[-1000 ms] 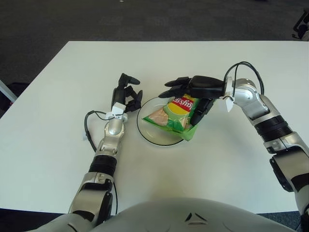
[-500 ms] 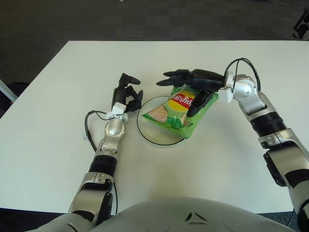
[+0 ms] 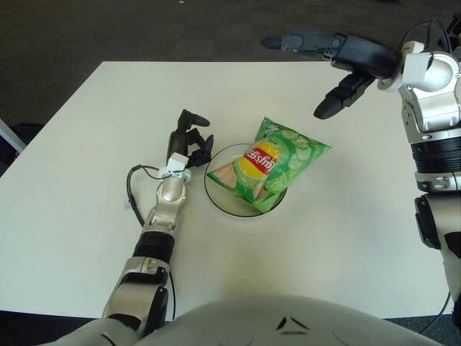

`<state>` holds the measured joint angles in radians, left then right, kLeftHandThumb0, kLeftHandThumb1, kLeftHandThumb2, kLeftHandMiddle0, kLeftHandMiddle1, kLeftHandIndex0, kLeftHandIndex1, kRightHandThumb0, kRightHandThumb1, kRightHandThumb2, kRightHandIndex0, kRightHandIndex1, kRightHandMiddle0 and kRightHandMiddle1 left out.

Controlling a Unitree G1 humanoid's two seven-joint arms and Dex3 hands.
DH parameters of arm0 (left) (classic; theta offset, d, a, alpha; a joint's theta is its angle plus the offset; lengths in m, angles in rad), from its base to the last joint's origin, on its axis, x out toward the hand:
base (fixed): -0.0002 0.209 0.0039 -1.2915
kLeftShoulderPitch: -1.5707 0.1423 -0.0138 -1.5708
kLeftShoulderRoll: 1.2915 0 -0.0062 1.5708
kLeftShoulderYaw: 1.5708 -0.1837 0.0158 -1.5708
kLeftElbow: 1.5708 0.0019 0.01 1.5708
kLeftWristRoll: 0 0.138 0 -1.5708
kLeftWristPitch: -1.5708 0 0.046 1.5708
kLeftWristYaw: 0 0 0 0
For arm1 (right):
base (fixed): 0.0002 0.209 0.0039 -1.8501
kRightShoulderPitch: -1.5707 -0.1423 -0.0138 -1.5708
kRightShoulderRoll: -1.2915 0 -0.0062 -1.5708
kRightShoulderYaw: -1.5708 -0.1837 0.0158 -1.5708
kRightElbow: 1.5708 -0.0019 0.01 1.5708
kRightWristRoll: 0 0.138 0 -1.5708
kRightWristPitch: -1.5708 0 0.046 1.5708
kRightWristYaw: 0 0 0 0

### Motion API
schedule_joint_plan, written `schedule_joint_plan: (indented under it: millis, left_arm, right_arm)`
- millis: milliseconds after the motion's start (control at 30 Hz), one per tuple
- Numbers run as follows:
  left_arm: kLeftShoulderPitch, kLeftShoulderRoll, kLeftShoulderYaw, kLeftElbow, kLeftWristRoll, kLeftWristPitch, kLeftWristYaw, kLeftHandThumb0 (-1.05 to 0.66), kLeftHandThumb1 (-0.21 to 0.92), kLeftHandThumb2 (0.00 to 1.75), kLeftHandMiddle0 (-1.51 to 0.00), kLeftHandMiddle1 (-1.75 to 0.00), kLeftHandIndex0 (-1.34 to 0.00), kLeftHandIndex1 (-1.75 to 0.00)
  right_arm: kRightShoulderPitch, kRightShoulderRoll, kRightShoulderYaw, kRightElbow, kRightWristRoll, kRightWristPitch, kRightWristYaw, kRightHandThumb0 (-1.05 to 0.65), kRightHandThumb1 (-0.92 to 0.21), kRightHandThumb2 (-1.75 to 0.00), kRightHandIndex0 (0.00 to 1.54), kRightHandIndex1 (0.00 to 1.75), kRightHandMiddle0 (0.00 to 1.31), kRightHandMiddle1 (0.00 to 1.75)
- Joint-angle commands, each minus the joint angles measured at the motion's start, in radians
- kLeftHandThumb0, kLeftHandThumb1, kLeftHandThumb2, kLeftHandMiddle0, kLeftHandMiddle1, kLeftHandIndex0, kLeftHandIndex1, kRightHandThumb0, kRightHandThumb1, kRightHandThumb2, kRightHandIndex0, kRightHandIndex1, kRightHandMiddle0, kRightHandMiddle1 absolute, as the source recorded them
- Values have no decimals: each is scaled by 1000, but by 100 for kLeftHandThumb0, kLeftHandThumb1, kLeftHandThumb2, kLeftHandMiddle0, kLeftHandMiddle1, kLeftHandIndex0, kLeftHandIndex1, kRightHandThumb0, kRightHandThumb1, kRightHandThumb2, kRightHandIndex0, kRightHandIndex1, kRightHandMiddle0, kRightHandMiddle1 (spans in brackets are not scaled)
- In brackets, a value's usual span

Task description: Put the snack into the plate.

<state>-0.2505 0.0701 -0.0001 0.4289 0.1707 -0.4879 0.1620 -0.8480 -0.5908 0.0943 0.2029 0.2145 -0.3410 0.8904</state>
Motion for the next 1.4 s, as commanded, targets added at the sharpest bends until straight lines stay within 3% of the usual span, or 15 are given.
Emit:
schedule_joint_plan:
  millis: [0,333,500,700,833,967,1167,1233,1367]
  left_arm:
    - [14,-1,1,25,3,-5,7,-39,65,88,-94,-175,-37,-175]
    - [11,2,2,34,2,-13,8,-39,64,89,-94,-175,-38,-175]
    - [12,1,1,37,4,-18,10,-39,64,89,-94,-175,-38,-175]
    - [13,-2,-1,35,8,-19,13,-39,64,89,-94,-175,-38,-175]
    - [12,-2,-1,35,7,-20,14,-39,64,89,-94,-175,-38,-175]
    - [10,-2,-1,37,6,-20,13,-39,64,89,-94,-175,-38,-175]
    - [5,0,1,46,2,-24,12,-39,64,89,-94,-175,-37,-175]
    - [4,1,2,50,1,-25,12,-39,64,89,-94,-175,-37,-175]
    - [1,2,4,55,-1,-28,12,-39,65,88,-93,-175,-37,-175]
  right_arm:
    - [14,0,-45,-10,18,53,-25,-73,-92,-7,2,0,9,0]
    - [-60,-17,-125,66,23,185,-51,-70,-85,0,4,0,14,3]
    - [-53,-35,-167,103,-30,151,-120,-56,-78,0,6,1,17,4]
    - [13,-22,-211,145,-53,55,-186,-47,-75,0,11,2,20,5]
    - [112,30,-252,155,-43,1,-270,-44,-76,0,22,2,25,5]
    - [178,72,-275,137,-24,53,-345,-41,-80,-1,34,2,33,6]
    - [305,186,-324,66,51,164,-467,-38,-87,-3,43,3,47,10]
    - [329,209,-334,69,48,161,-500,-37,-89,-4,48,3,52,11]
    - [358,244,-354,103,43,141,-556,-36,-91,-11,73,5,62,25]
